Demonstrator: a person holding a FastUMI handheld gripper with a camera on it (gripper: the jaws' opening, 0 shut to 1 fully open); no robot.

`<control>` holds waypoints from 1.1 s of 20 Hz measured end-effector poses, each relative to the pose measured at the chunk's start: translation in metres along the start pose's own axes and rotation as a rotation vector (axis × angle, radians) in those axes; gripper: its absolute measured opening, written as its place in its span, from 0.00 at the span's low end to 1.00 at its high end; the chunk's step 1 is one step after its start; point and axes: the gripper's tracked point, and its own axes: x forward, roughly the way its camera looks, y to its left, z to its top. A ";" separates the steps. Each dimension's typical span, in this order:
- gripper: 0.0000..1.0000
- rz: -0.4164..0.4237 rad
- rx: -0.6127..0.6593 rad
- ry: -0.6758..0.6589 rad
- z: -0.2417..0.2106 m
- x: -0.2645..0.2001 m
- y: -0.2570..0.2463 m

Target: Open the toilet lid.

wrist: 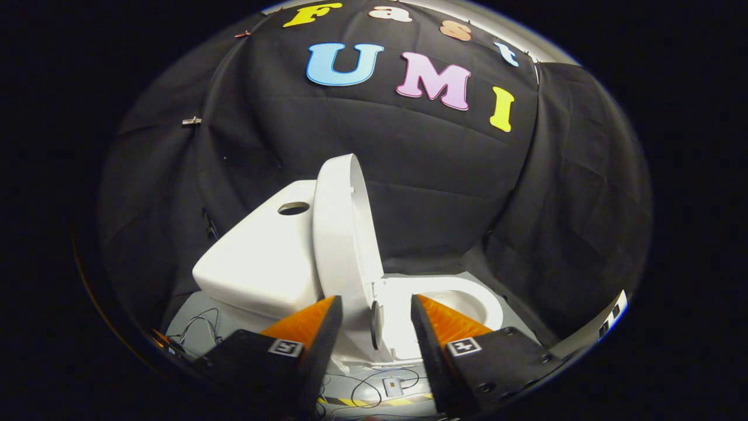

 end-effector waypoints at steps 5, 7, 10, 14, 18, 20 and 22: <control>0.99 0.022 -0.002 -0.014 0.009 -0.013 -0.004; 0.98 0.035 -0.007 -0.025 0.019 -0.020 -0.005; 0.98 0.061 0.005 -0.056 0.039 -0.034 -0.010; 0.98 0.093 0.023 -0.104 0.072 -0.056 -0.017; 0.98 0.095 0.030 -0.162 0.108 -0.077 -0.034; 0.98 0.096 0.042 -0.195 0.127 -0.087 -0.044; 0.98 0.106 0.060 -0.233 0.147 -0.098 -0.052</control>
